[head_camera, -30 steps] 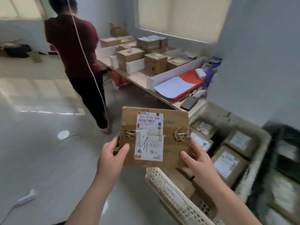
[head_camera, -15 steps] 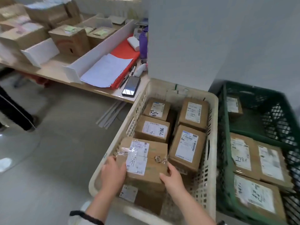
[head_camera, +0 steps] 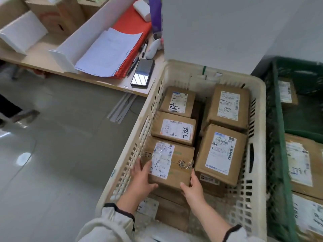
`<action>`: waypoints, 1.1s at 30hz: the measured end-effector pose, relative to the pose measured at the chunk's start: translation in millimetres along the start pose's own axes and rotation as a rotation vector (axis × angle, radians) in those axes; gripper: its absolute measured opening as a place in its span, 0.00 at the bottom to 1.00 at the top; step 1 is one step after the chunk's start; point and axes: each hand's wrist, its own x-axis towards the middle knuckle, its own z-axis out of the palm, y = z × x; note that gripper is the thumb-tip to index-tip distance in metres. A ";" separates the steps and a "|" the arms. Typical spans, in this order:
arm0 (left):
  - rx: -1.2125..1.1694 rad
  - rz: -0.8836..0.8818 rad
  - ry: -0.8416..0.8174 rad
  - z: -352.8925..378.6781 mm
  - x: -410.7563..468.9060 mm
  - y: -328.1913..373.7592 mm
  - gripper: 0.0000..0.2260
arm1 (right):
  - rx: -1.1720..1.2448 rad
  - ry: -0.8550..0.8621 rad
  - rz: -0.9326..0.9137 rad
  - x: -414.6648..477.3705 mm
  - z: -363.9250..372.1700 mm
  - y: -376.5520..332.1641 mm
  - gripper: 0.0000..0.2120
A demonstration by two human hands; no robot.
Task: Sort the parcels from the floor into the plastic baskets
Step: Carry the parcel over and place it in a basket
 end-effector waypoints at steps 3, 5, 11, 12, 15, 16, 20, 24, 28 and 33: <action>0.064 -0.020 0.004 6.3 10.7 -2.9 0.39 | -0.031 0.022 0.009 4.3 4.8 4.2 0.37; 0.086 -0.024 -0.001 9.6 13.4 -4.8 0.39 | -0.043 0.042 0.011 4.7 7.5 4.5 0.36; 0.231 -0.005 0.024 8.1 15.1 0.6 0.37 | -0.093 0.089 0.048 5.3 11.7 -1.1 0.37; 0.244 -0.005 0.022 7.0 13.4 2.6 0.37 | -0.112 0.097 0.055 3.5 11.4 -4.3 0.37; 0.279 -0.013 0.007 -0.4 7.6 9.2 0.36 | -0.191 0.080 0.078 -7.1 8.4 -18.7 0.40; 0.265 -0.022 -0.009 -4.4 4.4 13.2 0.36 | -0.219 0.057 0.081 -11.1 6.6 -23.8 0.41; 0.059 -0.008 -0.035 -38.7 -17.1 37.7 0.37 | -0.428 -0.028 -0.049 -36.1 -1.0 -51.2 0.42; -0.122 0.113 0.166 -98.3 -80.3 41.4 0.31 | -0.901 -0.076 -0.419 -75.0 -6.3 -89.1 0.42; 0.127 0.049 0.547 -150.7 -175.9 -1.9 0.29 | -1.334 -0.065 -0.873 -117.6 9.5 -128.6 0.47; 0.180 -0.472 0.725 -150.6 -316.6 -92.1 0.31 | -1.570 -0.226 -1.234 -172.7 68.3 -145.9 0.48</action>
